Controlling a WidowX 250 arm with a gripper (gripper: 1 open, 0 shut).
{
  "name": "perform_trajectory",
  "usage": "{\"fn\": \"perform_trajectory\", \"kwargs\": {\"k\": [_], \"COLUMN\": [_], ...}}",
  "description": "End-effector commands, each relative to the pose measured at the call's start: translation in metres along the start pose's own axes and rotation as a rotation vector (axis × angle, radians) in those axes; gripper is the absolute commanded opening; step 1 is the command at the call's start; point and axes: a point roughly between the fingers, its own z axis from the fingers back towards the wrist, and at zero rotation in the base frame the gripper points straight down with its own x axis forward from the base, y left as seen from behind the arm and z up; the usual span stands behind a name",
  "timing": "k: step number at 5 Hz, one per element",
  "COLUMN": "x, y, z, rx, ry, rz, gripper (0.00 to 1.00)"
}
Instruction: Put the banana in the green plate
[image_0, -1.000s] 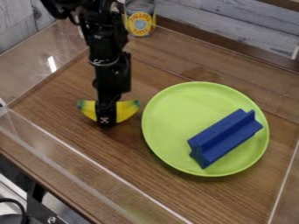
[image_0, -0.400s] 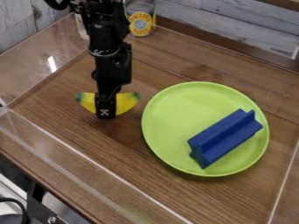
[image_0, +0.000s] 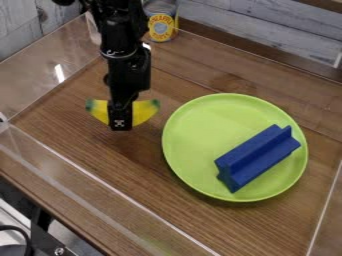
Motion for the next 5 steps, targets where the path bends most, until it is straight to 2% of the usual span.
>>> {"fn": "perform_trajectory", "kwargs": {"k": [1, 5], "x": [0.007, 0.021], "y": [0.011, 0.007], "z": [0.025, 0.028], "rx": [0.090, 0.140], "ry": [-0.025, -0.035], "rz": [-0.007, -0.052], "gripper": [0.00, 0.00]}}
